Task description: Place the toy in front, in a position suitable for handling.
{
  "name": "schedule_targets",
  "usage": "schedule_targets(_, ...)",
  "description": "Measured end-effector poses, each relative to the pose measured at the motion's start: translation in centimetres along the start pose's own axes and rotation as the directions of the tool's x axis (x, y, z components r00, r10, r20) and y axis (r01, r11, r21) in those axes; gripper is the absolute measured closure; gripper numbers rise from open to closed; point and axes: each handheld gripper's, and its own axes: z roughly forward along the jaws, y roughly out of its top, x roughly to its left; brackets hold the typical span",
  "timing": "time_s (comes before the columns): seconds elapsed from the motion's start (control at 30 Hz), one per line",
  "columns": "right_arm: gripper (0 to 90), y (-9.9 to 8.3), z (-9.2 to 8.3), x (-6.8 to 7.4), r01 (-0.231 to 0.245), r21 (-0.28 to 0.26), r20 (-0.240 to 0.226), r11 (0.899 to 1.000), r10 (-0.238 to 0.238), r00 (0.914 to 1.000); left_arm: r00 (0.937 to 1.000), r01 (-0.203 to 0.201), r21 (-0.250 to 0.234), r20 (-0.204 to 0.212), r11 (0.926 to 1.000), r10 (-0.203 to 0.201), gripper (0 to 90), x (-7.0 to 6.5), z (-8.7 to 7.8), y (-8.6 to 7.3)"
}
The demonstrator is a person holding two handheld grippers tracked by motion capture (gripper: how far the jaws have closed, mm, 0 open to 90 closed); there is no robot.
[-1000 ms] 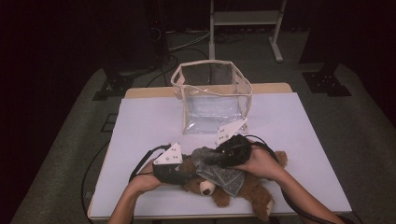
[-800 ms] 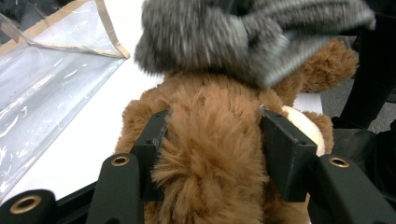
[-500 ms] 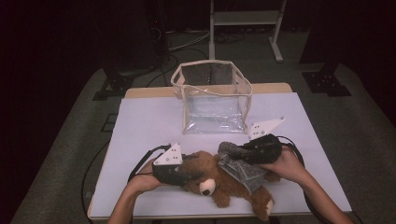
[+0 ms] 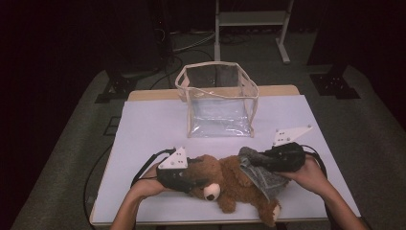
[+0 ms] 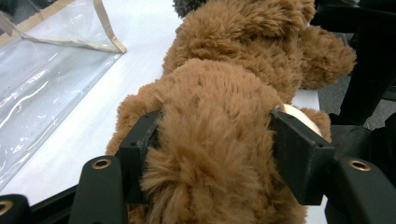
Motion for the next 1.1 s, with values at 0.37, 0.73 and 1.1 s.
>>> schedule_targets(0.37, 75.0, -0.8, -0.1, -0.5, -0.028, -0.001, 0.017, 1.000, 0.028, 0.9995, 0.9999, -0.015, 0.007, -0.001, 0.9999, 0.015, 38.9, -0.2, 0.1, 0.2)
schedule_targets(0.73, 75.0, 1.2, 2.3, 0.7, 0.039, 0.000, -0.033, 0.999, -0.039, 0.9987, 1.0000, -0.009, 0.004, 0.000, 1.0000, 0.009, 38.6, -0.1, 0.1, 0.0)
schedule_targets(1.1, 75.0, -1.2, 0.0, -0.4, -0.006, 0.009, 0.023, 1.000, 0.006, 0.9997, 1.0000, -0.004, -0.008, 0.007, 1.0000, 0.004, 39.1, 0.0, 0.1, -0.2)
